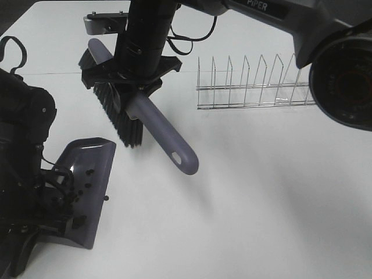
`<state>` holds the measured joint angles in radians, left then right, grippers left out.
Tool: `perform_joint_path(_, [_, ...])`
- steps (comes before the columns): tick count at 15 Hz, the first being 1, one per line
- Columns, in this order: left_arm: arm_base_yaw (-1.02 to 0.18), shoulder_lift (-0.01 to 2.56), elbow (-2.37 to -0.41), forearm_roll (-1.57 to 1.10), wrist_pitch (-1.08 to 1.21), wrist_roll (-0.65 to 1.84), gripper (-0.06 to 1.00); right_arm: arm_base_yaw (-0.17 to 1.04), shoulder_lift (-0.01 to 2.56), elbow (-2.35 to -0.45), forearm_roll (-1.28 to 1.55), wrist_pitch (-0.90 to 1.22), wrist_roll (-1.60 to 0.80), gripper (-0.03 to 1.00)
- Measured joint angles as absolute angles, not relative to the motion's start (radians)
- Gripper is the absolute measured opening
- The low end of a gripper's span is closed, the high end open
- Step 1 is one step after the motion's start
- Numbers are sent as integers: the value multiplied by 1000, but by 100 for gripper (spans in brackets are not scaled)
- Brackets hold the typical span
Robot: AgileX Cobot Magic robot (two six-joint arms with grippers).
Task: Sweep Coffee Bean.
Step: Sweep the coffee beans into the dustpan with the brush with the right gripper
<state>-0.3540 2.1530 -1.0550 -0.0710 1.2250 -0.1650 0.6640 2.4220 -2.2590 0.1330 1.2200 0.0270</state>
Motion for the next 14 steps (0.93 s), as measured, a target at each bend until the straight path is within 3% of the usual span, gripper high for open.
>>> perform_joint_path(4, [-354,2126,-940,-39,1191,-200,31,690,2269,-1970,72,1228,77,34])
perform_joint_path(7, [-354,2125,-940,-39,1190,-199,31,713,2271,-1911,61,1210,103,34])
perform_joint_path(10, [-354,2126,-939,-35,1204,-189,31,809,2331,-1899,89,1058,126,34])
perform_joint_path(14, [-354,2147,-959,-31,1231,-191,31,812,2375,-1901,262,961,97,34])
